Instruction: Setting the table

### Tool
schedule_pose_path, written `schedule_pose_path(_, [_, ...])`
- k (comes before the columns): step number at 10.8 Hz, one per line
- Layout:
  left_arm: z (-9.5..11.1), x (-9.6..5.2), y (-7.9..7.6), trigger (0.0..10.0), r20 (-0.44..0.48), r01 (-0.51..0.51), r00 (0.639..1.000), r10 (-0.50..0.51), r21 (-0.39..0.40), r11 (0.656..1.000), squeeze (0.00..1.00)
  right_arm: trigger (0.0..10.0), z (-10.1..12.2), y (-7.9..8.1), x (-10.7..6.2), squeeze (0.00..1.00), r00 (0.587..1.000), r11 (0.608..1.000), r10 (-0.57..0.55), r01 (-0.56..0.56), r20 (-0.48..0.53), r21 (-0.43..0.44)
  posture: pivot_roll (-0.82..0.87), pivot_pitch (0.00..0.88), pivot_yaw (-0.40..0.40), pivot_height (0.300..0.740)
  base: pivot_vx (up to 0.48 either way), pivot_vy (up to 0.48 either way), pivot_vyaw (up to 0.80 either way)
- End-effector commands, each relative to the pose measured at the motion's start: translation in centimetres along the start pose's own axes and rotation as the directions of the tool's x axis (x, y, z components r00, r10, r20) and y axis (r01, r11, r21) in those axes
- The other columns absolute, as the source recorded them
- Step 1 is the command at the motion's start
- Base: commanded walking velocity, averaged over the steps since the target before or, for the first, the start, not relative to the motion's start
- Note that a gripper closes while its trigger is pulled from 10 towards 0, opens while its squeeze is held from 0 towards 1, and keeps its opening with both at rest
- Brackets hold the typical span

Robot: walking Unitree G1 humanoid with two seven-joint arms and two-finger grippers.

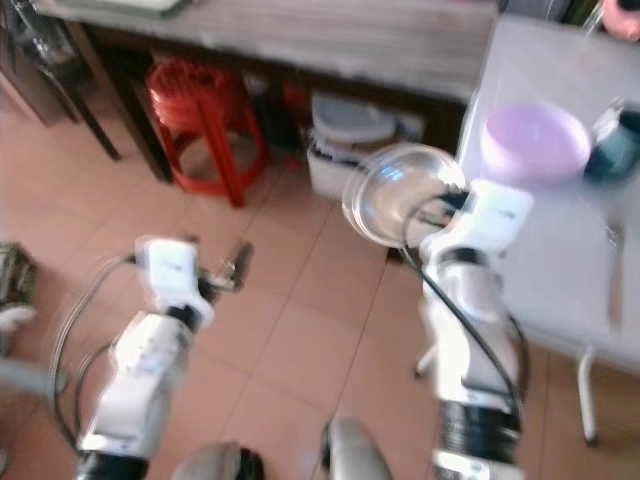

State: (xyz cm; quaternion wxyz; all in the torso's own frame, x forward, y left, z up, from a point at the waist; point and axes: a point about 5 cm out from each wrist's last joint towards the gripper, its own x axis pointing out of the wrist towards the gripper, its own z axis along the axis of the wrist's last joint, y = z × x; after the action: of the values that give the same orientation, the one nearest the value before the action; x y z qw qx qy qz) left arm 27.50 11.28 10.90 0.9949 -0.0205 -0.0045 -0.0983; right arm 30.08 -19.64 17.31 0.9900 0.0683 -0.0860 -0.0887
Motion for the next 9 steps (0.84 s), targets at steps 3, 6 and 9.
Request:
schedule_pose_path(3, [-0.4,-0.4,2.9,10.0,0.013,-0.179,0.984,0.18,-0.03,0.983,0.0,10.0,-1.5,1.0,-0.8,0.0,0.997,0.997,0.071,-0.072,-0.018,-0.041,-0.02,0.067,-0.027,0.74,0.316,0.361,0.0])
schedule_pose_path(6, [1.5,0.6,2.8,10.0,0.081,-0.198,0.977,0.198,-0.009,0.98,0.0,10.0,-0.3,1.0,0.5,0.0,0.995,0.993,0.096,-0.093,0.03,-0.072,0.0,0.096,-0.025,0.74,0.294,0.381,0.0])
schedule_pose_path(9, [1.3,0.8,3.4,10.0,0.084,-0.164,0.984,0.16,0.042,0.986,0.0,10.0,-0.7,1.5,-1.0,0.0,0.995,0.992,0.1,-0.098,0.028,-0.077,-0.06,0.135,0.015,0.74,0.374,0.225,-0.43])
